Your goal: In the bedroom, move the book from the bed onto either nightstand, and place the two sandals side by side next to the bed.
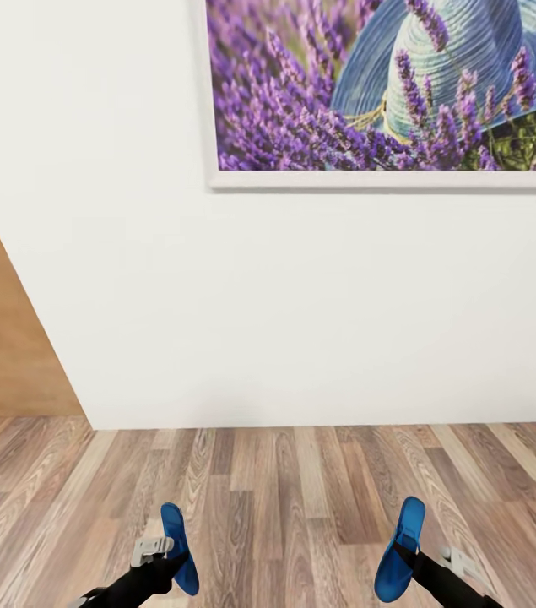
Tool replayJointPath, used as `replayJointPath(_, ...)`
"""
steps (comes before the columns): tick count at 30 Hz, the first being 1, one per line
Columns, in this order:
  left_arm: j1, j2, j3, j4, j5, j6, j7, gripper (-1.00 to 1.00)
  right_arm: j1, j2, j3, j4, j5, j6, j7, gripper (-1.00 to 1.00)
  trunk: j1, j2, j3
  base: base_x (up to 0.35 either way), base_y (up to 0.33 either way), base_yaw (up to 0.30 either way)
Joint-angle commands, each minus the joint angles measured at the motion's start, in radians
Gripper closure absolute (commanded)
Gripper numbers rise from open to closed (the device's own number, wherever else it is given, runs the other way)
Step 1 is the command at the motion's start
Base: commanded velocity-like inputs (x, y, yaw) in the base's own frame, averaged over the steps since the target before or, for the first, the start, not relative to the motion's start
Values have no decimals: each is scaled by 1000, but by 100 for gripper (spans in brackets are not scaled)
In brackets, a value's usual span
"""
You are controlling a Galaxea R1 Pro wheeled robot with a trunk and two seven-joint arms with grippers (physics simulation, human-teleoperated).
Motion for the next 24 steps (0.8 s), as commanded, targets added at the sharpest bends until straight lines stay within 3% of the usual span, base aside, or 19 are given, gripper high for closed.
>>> replayJointPath(1, -1, 0, -9, 1, 4, -7, -1, 100, 0, 0, -3, 0, -9, 9, 5, 100, 0, 0, -1, 13, 0, 222)
replayJointPath(9, -1, 0, -9, 1, 4, -6, -2, 100, 0, 0, -3, 0, -9, 9, 5, 100, 0, 0, -1, 57, 0, 113)
replayJointPath(24, -1, -1, -9, 0, 4, -7, -3, 100, 0, 0, -3, 0, -9, 9, 5, 100, 0, 0, -1, 318, 0, 2)
